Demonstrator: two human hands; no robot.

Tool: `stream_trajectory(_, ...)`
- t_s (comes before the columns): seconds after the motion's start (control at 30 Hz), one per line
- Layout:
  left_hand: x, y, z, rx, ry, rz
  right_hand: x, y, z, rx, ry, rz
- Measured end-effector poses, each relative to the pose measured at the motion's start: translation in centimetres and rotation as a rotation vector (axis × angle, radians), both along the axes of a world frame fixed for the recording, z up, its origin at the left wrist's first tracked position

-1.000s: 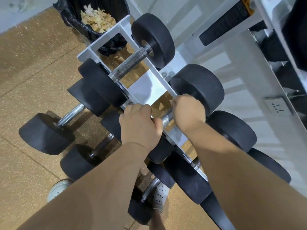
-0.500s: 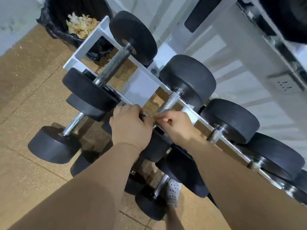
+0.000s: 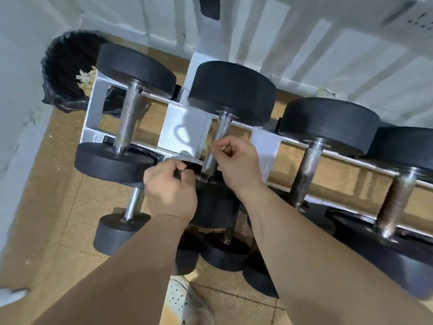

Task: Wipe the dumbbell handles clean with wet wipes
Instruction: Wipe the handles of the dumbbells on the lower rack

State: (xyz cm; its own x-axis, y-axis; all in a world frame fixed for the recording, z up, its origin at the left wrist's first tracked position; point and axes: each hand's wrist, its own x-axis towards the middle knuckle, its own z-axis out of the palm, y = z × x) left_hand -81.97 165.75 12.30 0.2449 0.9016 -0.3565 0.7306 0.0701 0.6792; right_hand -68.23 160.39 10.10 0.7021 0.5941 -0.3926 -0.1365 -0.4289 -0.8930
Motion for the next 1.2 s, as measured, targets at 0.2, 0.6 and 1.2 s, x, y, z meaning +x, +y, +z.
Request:
stream_trajectory(0.2,0.2,0.1,0.0,0.015,-0.065,0.001,-0.2,-0.2,0.1,0.023,0.101,-0.137)
stream_trajectory(0.6,-0.1,0.2,0.1,-0.160,0.050,0.087,2.3,0.3,-0.3,-0.030,0.243,-0.147)
stream_trajectory(1.2,-0.5,0.2,-0.6,-0.124,0.080,0.100,1.3,-2.5,1.1,-0.073,0.074,0.185)
